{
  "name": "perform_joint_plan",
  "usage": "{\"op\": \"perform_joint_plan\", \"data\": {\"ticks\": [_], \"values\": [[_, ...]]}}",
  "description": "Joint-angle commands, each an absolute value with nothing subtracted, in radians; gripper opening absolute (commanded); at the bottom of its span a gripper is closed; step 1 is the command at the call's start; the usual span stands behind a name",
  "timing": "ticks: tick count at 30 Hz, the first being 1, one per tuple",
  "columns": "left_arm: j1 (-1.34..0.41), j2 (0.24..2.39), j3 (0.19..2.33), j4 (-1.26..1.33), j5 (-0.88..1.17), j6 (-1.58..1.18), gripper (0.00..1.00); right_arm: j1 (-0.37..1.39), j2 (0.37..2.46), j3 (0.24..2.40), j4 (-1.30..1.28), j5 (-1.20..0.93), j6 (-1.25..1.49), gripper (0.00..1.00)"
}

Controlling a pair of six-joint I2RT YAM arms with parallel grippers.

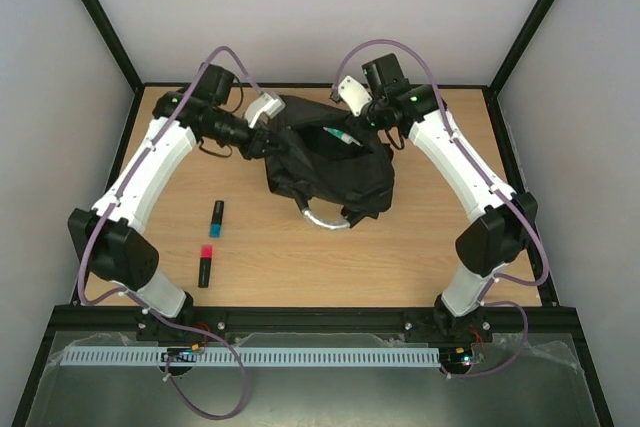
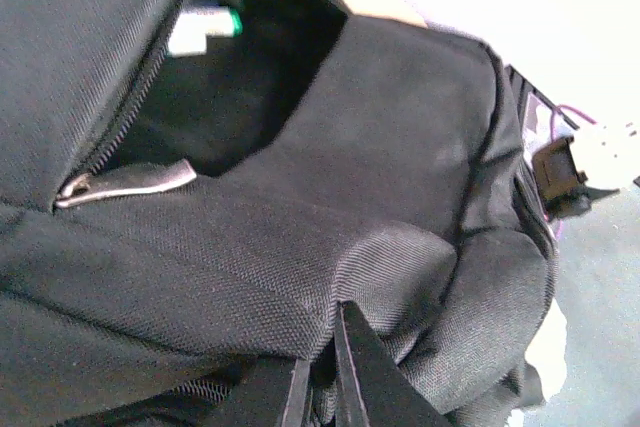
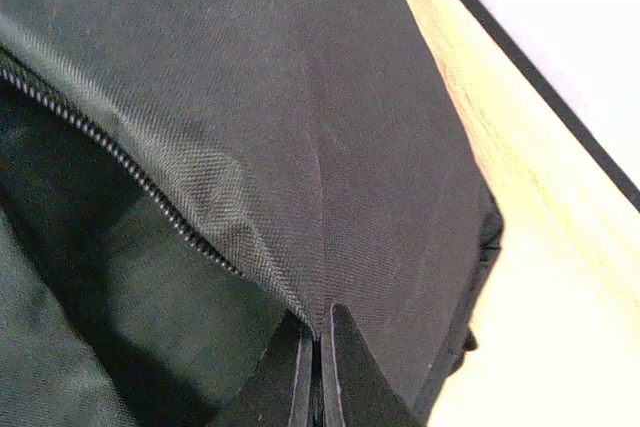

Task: Pack the student bag
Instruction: Adjust the student bag at the center of the board.

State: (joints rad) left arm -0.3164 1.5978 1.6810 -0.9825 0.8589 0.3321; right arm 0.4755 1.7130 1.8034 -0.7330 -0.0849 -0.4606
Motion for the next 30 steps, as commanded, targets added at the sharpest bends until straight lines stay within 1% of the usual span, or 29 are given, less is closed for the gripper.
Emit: {"op": "perform_joint_plan", "data": {"ticks": [1, 5, 11, 13, 17, 19, 22, 25, 30], "values": [[-0.319, 1.589, 1.551, -0.939, 0.904, 0.364, 0.02, 0.483, 1.731, 1.773, -0.729, -0.075, -0.463, 0.01], [-0.319, 1.539, 1.464, -0.88, 0.878, 0.352, 0.02, 0.483, 1.723, 1.733, -0.731, -0.087, -0.455, 0.01], [-0.318, 1.531, 1.375, -0.866, 0.83, 0.375, 0.02, 0.485, 1.722, 1.681, -0.719, -0.09, -0.436, 0.01], [-0.318, 1.524, 1.401, -0.871, 0.83, 0.373, 0.02, 0.493, 1.719, 1.711, -0.716, -0.039, -0.444, 0.01], [-0.318, 1.465, 1.526, -0.745, 0.834, 0.26, 0.02, 0.506, 1.697, 1.85, -0.67, 0.062, -0.487, 0.01], [-0.319, 1.47, 1.559, -0.717, 0.833, 0.24, 0.02, 0.505, 1.705, 1.879, -0.656, 0.1, -0.497, 0.01], [-0.32, 1.508, 1.547, -0.74, 0.831, 0.256, 0.02, 0.504, 1.72, 1.82, -0.662, 0.091, -0.483, 0.01], [-0.319, 1.516, 1.475, -0.744, 0.828, 0.269, 0.02, 0.511, 1.718, 1.743, -0.667, 0.064, -0.463, 0.01], [-0.323, 1.517, 1.381, -0.75, 0.808, 0.3, 0.02, 0.534, 1.697, 1.649, -0.62, 0.171, -0.472, 0.01]]}}
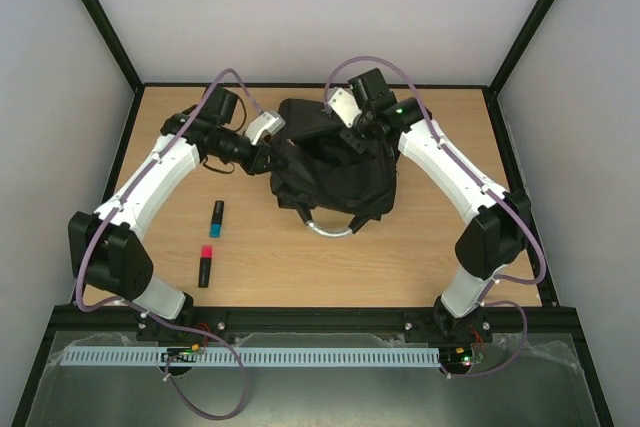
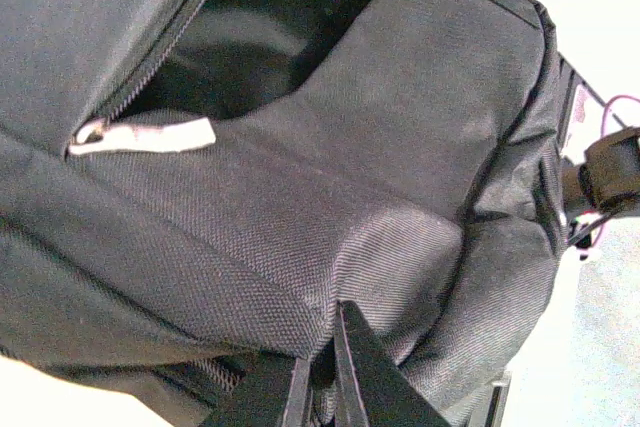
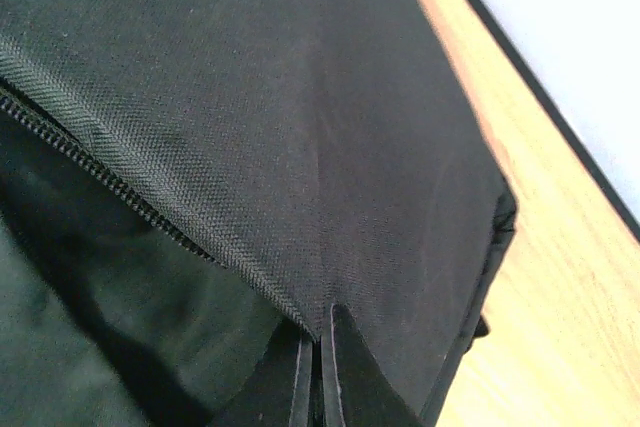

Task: Pack the student bag
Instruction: Adjust the student bag at the center of the board, then pick up the stationery from the center of the board.

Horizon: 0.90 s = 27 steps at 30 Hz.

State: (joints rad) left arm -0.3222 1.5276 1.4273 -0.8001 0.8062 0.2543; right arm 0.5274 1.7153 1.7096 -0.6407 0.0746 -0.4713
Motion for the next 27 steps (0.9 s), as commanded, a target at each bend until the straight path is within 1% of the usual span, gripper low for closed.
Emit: {"op": "perform_joint_plan", "data": {"ticks": [1, 5, 7, 11, 13, 15, 17, 19, 23, 27], "values": [[-0.323, 1.517, 1.365, -0.75, 0.795, 0.31, 0.02, 0.534, 1.695, 1.644, -0.622, 0.17, -0.467, 0.01], [-0.323, 1.525, 1.291, -0.745, 0.68, 0.37, 0.02, 0.535, 1.698, 1.622, -0.639, 0.118, -0.45, 0.01], [-0.32, 1.544, 1.27, -0.76, 0.635, 0.396, 0.03, 0.534, 1.706, 1.601, -0.659, 0.059, -0.447, 0.01], [-0.303, 1.557, 1.279, -0.815, 0.604, 0.424, 0.22, 0.536, 1.715, 1.513, -0.686, -0.082, -0.437, 0.01], [-0.294, 1.537, 1.294, -0.844, 0.579, 0.452, 0.36, 0.538, 1.723, 1.459, -0.68, -0.107, -0.431, 0.01], [-0.282, 1.499, 1.295, -0.872, 0.564, 0.499, 0.46, 0.538, 1.743, 1.443, -0.679, -0.112, -0.416, 0.01], [-0.28, 1.467, 1.289, -0.899, 0.531, 0.534, 0.53, 0.538, 1.757, 1.436, -0.67, -0.115, -0.401, 0.01], [-0.276, 1.443, 1.27, -0.916, 0.492, 0.538, 0.55, 0.538, 1.767, 1.437, -0.661, -0.121, -0.389, 0.01], [-0.254, 1.419, 1.196, -0.911, 0.391, 0.487, 0.57, 0.54, 1.786, 1.449, -0.662, -0.129, -0.384, 0.01], [-0.212, 1.447, 1.13, -0.895, 0.277, 0.397, 0.58, 0.541, 1.796, 1.46, -0.666, -0.143, -0.376, 0.01]]}}
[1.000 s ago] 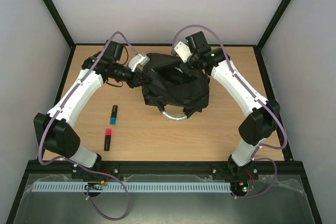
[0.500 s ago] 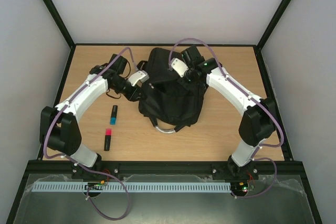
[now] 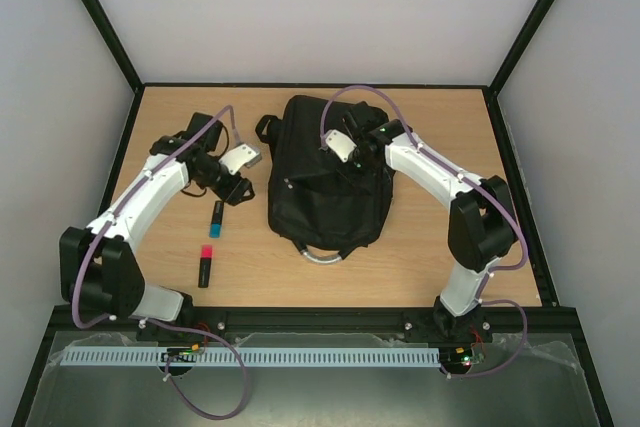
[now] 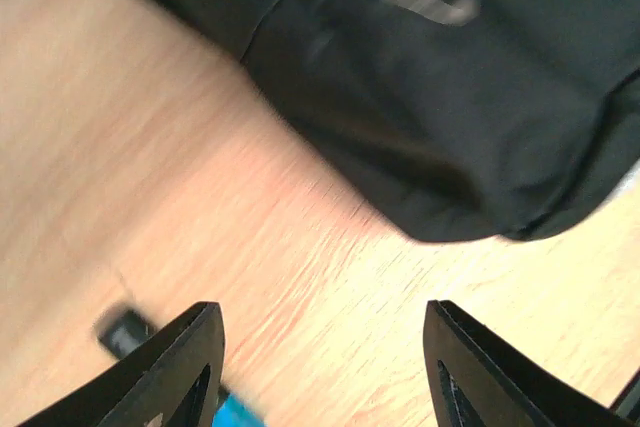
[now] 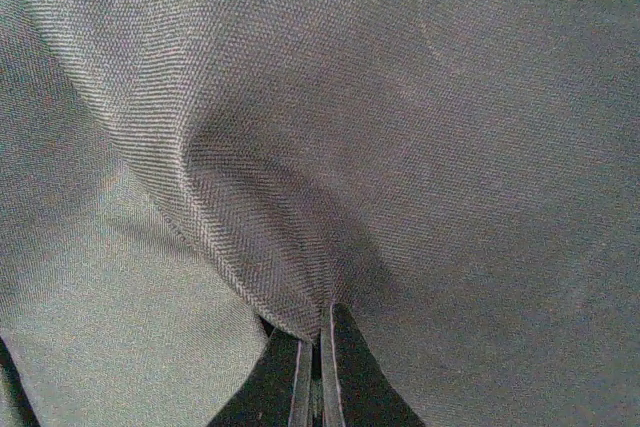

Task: Pack the student bag
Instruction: Pick up the stationery from the center of the board.

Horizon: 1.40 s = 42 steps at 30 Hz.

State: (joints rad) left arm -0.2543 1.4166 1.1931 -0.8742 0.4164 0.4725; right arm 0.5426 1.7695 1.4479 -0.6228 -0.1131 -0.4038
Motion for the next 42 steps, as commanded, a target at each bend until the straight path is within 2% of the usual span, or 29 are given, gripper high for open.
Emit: {"op": "perform_joint_plan", "data": {"ticks": [1, 9, 25, 33, 42], "values": [[-0.197, 1.458, 1.117, -0.894, 0.262, 0.374, 0.57, 0.543, 1.795, 1.461, -0.667, -0.146, -0.375, 0.01], [-0.093, 1.526, 1.068, -0.895, 0.207, 0.272, 0.56, 0.553, 1.796, 1.46, -0.669, -0.152, -0.37, 0.01], [-0.084, 1.61, 1.017, -0.849, 0.072, 0.229, 0.54, 0.555, 1.788, 1.457, -0.668, -0.142, -0.373, 0.01], [-0.104, 1.685, 1.037, -0.806, 0.016, 0.224, 0.54, 0.555, 1.785, 1.458, -0.666, -0.131, -0.378, 0.01], [-0.204, 1.729, 1.029, -0.773, -0.045, 0.233, 0.52, 0.555, 1.77, 1.444, -0.667, -0.115, -0.385, 0.01]]}}
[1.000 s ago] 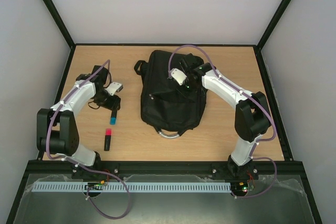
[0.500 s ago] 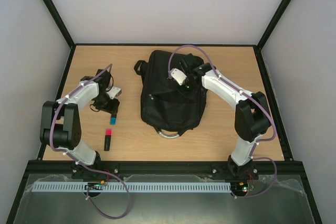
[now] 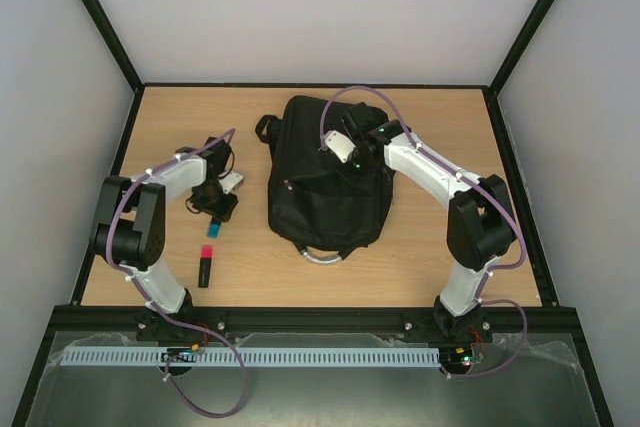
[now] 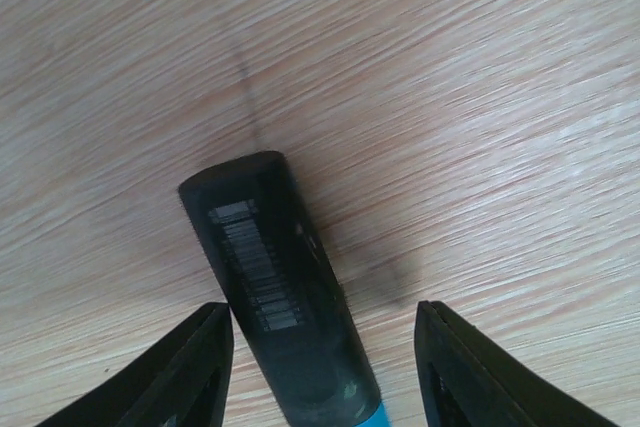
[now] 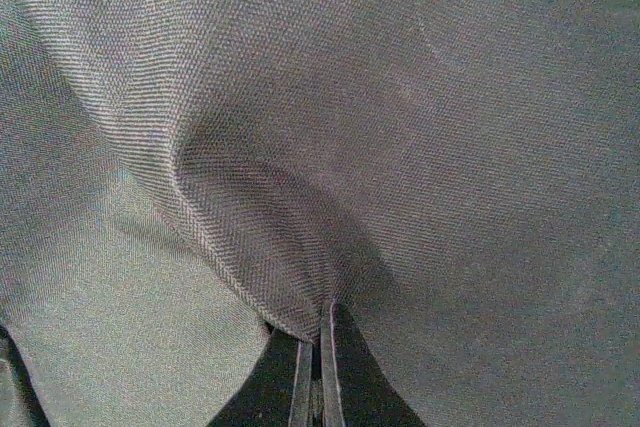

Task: Pack the student bag
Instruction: Pick up the stationery from the center of the board.

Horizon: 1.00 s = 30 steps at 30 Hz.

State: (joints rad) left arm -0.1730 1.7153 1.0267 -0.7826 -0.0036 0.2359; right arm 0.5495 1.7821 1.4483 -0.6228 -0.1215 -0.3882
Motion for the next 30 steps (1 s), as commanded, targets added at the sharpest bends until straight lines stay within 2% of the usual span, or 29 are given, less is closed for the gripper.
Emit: {"op": "perform_joint_plan", "data": {"ticks": [1, 12, 24, 30], "values": [[-0.206, 1.732, 1.028, -0.772, -0.051, 0.234, 0.52, 0.555, 1.769, 1.443, -0.667, -0.113, -0.385, 0.01], [-0.175, 1.708, 0.99, -0.776, -0.099, 0.298, 0.46, 0.555, 1.77, 1.442, -0.666, -0.119, -0.384, 0.01], [-0.16, 1.726, 1.001, -0.83, -0.008, 0.33, 0.28, 0.555, 1.776, 1.456, -0.669, -0.122, -0.38, 0.01], [-0.159, 1.676, 1.085, -0.877, -0.001, 0.348, 0.18, 0.555, 1.761, 1.474, -0.68, -0.136, -0.375, 0.01]]}}
